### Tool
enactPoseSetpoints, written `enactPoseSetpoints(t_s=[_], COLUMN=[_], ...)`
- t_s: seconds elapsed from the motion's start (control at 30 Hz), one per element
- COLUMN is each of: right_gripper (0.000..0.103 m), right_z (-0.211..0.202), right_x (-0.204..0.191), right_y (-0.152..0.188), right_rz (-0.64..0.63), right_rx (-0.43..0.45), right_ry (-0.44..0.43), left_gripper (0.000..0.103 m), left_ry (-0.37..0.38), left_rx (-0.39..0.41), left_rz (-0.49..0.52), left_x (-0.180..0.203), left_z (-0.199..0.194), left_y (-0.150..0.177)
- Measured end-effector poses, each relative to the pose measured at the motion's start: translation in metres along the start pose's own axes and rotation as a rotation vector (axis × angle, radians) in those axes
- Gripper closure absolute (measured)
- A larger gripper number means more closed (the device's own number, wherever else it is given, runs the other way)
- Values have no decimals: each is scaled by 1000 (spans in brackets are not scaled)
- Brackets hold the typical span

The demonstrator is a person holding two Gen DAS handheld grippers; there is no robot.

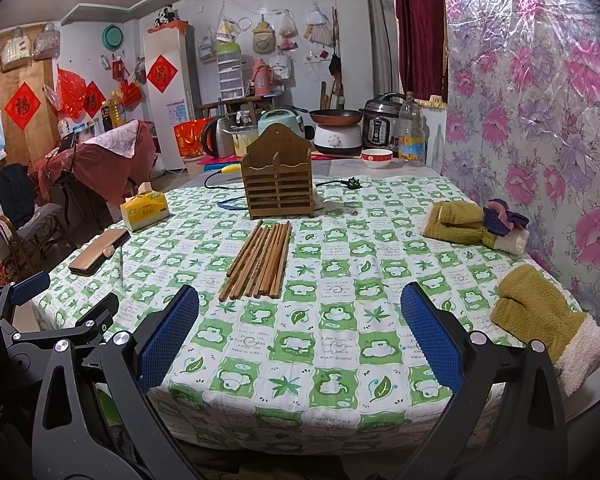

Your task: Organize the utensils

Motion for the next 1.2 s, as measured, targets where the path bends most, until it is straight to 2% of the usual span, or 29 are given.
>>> enactPoseSetpoints(t_s=[0.53,0.83,1.07,1.2], right_gripper=[6,6,6,6], right_z=[3,47,96,116], right_x=[0,32,39,39], right_y=[3,30,50,50], right_rz=[9,82,101,104], right_rx=[-21,-129,-237,-261], right_ry=[-4,8,-40,-62], left_gripper=[5,5,5,5], left_ry=[-6,-33,60,102], left_rx=[-19,-148,-263,-327], left_rz=[14,2,93,146], left_x=[-2,-23,5,26], left_z=[9,68,109,132], left_y=[9,35,49,46])
Point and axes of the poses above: each gripper's, at about its wrist camera, not at the fingertips, and z roughly the way its jaws point, x to its right, y to its underside, the point moved 10 cm from there along z, roughly the way its jaws point, and after that the axes turned 11 degrees about -z, right-handed, at the moved point
